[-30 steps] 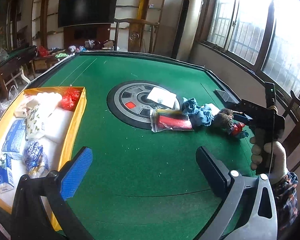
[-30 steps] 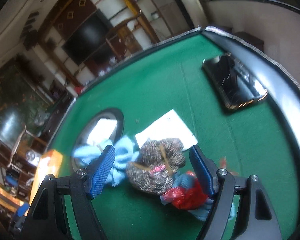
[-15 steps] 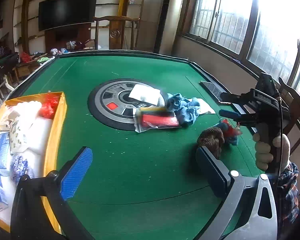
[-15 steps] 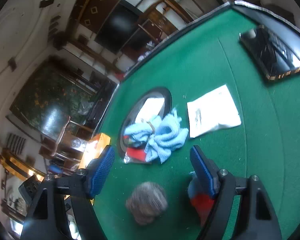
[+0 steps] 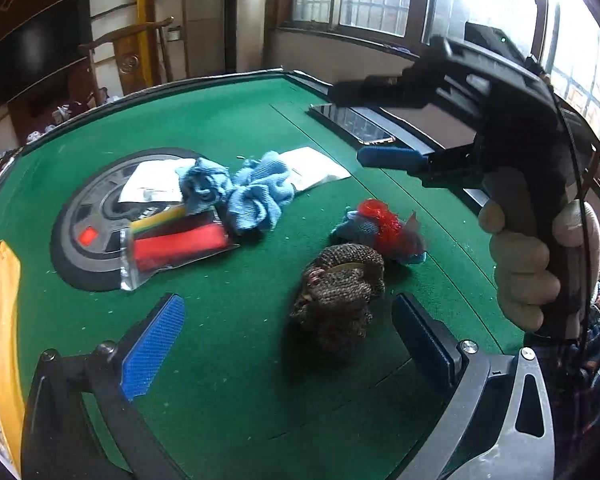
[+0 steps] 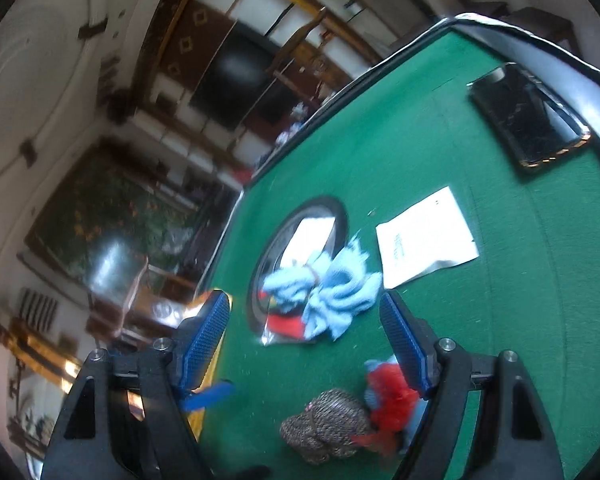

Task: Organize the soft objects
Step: 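Grasp the brown knitted ball with the left tool while the right tool reaches for the red-and-blue plush, then grasp the red-and-blue plush with the right tool while the left tool carries the ball to the tray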

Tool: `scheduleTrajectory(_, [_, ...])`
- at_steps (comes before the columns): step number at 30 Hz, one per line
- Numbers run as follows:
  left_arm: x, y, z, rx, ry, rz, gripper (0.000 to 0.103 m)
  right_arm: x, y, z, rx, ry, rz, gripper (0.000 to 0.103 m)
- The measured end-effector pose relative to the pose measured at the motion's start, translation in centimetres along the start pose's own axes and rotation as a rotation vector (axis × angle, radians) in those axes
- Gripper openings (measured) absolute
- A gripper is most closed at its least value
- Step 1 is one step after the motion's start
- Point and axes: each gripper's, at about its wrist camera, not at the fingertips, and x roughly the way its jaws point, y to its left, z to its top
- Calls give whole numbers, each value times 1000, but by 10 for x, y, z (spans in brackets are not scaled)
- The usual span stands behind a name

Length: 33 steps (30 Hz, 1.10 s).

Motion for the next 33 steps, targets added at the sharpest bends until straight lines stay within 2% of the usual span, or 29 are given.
scheduleTrajectory(4, [23, -17, 10, 44, 21, -12, 103, -4, -13, 6, 63, -33, -20, 73])
scheduleTrajectory(9, [48, -40, 11, 91, 63, -5, 103, -6, -16, 12, 84, -45, -34, 73])
scheduleTrajectory(10, [52, -42, 10, 95, 77, -8, 97, -8, -15, 12, 80, -49, -37, 73])
scheduleTrajectory(11, [55, -44, 8, 94, 93, -13, 73, -10, -14, 12, 75, -54, -41, 73])
scheduleTrajectory(12, [58, -45, 6, 88, 116, -38, 63, -10, -13, 13, 71, -56, -43, 73])
scheduleTrajectory(13, [58, -44, 6, 82, 125, -30, 56, -9, -12, 13, 70, -55, -42, 73])
scheduleTrajectory(15, [49, -33, 7, 32, 125, -84, 56, -6, -12, 13, 67, -47, -44, 74])
scheduleTrajectory(16, [43, -26, 7, -6, 118, -107, 56, -4, -13, 12, 63, -39, -48, 74])
scheduleTrajectory(20, [2, 6, 1, -100, 53, -111, 56, 7, -6, 11, 9, 5, -96, 74])
scheduleTrajectory(23, [-39, 34, -11, -156, -1, -88, 56, 13, -2, 8, -39, 29, -146, 74])
scheduleTrajectory(25, [-68, 53, -25, -182, -37, -53, 56, 16, -2, 5, -55, 45, -176, 73])
scheduleTrajectory(29, [-116, 94, -54, -227, -96, 70, 57, 16, -1, -4, -71, 67, -253, 73])
scheduleTrajectory(33, [-158, 145, -86, -305, -127, 173, 57, 6, 10, -21, -119, 87, -350, 73])
